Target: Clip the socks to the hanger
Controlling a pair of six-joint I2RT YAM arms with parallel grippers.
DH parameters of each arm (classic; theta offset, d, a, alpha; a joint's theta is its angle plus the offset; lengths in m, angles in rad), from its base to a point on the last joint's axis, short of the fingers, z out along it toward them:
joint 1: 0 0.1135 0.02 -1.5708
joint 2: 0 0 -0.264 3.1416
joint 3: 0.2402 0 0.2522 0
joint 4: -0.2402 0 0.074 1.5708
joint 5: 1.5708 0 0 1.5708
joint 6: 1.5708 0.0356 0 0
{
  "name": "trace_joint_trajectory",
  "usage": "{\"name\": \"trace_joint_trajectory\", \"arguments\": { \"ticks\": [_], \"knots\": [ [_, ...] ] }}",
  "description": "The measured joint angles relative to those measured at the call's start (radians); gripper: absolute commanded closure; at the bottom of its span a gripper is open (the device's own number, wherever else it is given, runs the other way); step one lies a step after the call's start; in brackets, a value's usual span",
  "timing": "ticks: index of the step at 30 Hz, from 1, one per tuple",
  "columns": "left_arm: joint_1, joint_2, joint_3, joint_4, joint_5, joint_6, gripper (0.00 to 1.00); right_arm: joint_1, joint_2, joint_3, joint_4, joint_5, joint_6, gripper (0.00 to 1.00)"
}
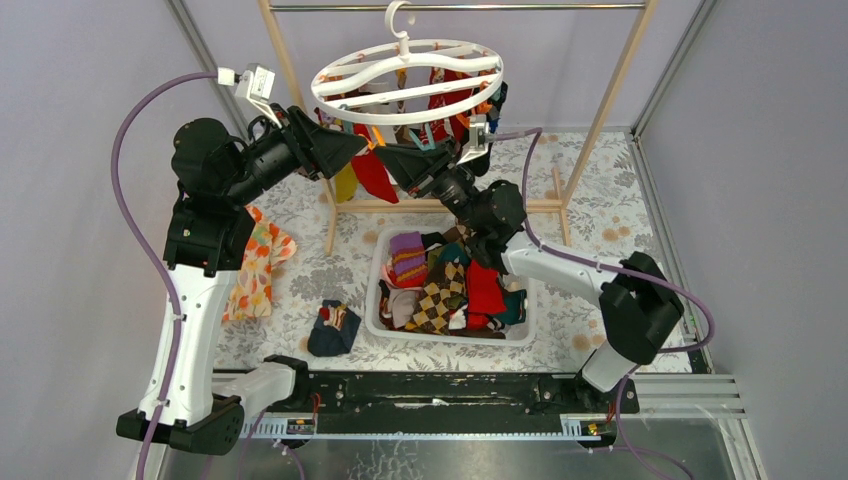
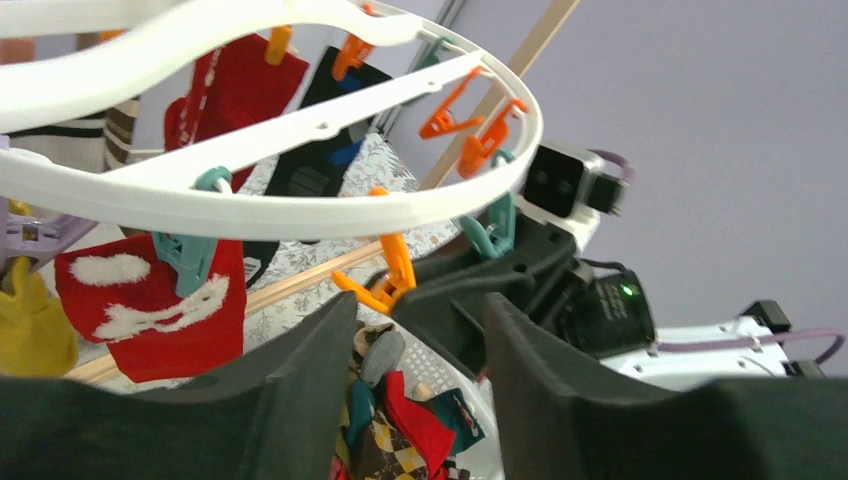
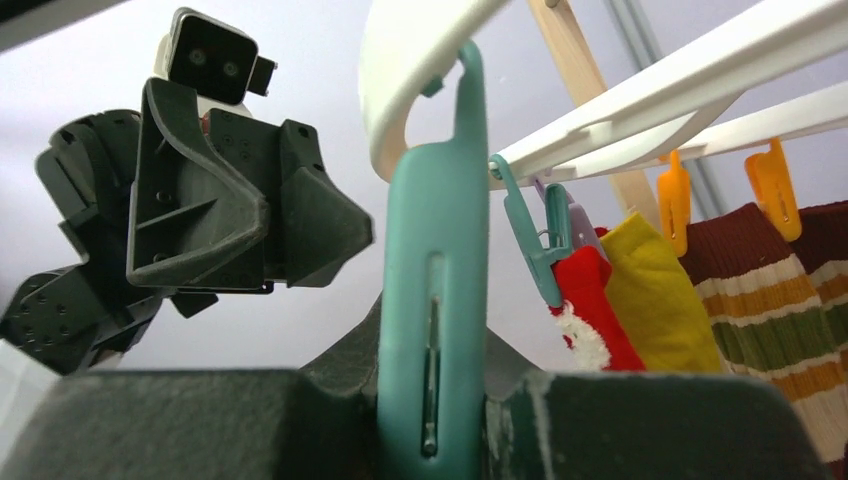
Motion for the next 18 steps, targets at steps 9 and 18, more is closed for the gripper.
{"name": "trace_joint_trajectory", "arguments": {
  "ticks": [9, 18],
  "knots": [
    [0.000, -0.006, -0.047, -0.001, -0.092, -0.077, 0.34, 0.110, -0.042, 0.014, -0.130, 0.189, -0.288, 1.00],
    [0.000, -0.016, -0.075, -0.002, -0.161, -0.156, 0.38, 0.156, -0.016, 0.070, -0.169, 0.264, -0.426, 1.00]
  ]
}}
